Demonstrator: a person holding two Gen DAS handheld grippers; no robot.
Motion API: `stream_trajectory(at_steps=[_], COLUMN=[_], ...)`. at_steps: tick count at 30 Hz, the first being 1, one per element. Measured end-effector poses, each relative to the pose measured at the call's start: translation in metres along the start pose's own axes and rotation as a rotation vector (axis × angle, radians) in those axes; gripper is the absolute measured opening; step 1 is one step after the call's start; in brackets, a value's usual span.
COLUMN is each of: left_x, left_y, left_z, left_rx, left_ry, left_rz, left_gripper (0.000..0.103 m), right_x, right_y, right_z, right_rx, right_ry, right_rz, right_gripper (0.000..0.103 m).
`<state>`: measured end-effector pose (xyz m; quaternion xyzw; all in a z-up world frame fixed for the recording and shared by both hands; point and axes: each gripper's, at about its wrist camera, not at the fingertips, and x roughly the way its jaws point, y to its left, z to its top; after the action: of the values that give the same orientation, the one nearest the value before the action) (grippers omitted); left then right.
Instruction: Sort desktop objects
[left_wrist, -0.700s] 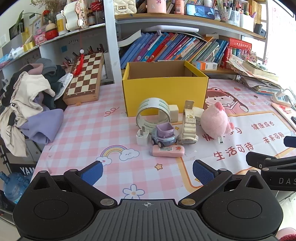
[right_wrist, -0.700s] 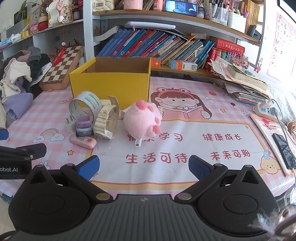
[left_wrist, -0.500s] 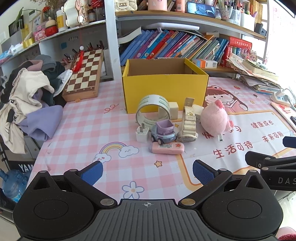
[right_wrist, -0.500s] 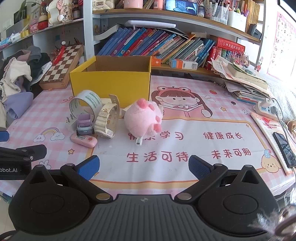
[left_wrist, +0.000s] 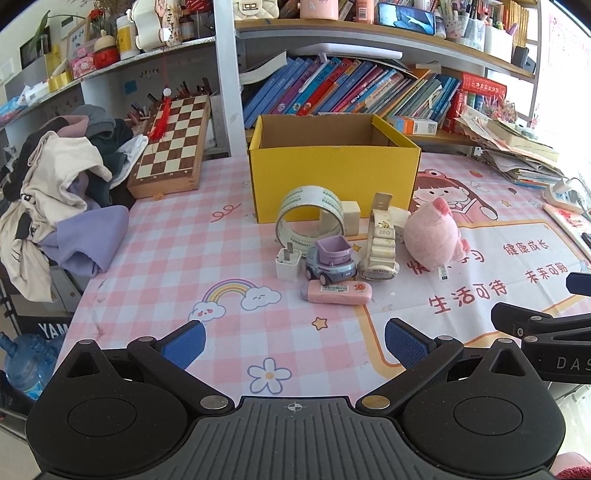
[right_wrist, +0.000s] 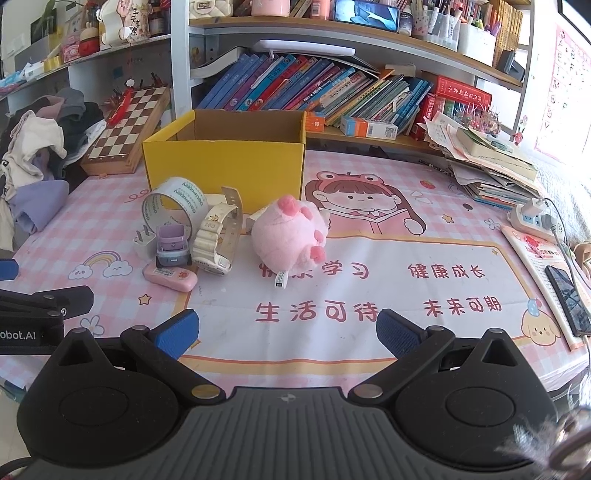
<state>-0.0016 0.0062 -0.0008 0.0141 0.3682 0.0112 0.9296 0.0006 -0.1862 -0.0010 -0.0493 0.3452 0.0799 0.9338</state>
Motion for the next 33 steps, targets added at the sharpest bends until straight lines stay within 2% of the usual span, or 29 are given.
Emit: stream_trajectory(at_steps=[17,33], left_x=[0.000,0.002], left_y=[-0.003,0.003], left_z=[0.001,0.000], left_rx=[0.027,0.009], left_ry=[-0.009,-0.001], left_rz=[-0.003,0.010], left_gripper=[0.103,0.103], right_x=[0.001,-0.003], right_y=[0.002,0.009], right_z=[0.001,0.002], right_rx=[-0.023,-0.052], right_ry=[0.001,-0.020], right_rz=[0.009,0.032], right_gripper=[0.103,0.103])
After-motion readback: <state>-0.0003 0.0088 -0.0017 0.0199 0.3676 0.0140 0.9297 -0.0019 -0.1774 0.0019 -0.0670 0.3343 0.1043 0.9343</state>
